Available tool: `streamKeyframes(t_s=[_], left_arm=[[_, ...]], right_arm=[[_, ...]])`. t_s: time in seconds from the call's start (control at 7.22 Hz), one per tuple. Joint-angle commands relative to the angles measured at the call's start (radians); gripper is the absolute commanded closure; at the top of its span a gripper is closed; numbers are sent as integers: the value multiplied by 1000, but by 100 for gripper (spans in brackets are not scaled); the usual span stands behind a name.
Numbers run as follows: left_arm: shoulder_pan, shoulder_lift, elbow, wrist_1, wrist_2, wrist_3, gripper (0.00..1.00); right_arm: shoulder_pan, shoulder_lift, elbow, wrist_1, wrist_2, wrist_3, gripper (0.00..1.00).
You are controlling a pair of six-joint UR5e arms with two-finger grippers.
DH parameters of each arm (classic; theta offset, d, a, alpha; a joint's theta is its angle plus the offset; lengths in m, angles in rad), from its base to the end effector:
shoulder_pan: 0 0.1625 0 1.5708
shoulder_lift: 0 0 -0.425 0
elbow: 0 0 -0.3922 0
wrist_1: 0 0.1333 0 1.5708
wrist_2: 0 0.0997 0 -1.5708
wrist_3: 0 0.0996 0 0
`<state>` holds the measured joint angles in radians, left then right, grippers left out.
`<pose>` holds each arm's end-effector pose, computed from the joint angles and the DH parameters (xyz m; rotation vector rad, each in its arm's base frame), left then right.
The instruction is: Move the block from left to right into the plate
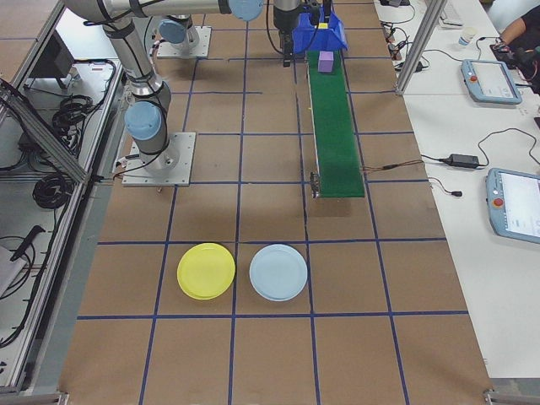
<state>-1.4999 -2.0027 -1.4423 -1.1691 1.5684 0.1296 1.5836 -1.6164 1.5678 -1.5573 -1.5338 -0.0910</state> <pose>-0.0864 -0.6690 0.3420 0.0920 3.1290 -0.1536 0.1431 -0.4737 0.5101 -0.1621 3.1013 -0.0567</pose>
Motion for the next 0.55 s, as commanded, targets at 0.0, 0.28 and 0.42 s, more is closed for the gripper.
streamKeyframes(t_s=[0.0, 0.28, 0.42], left_arm=[[67, -39, -6, 9, 1, 82, 0], [67, -103, -9, 61, -1, 79, 0], [69, -110, -15, 74, 1, 79, 0]], right_arm=[[-1, -5, -63, 2, -8, -9, 0], [-1, -3, -55, 19, -34, -12, 0], [-1, -2, -46, 16, -34, -12, 0]])
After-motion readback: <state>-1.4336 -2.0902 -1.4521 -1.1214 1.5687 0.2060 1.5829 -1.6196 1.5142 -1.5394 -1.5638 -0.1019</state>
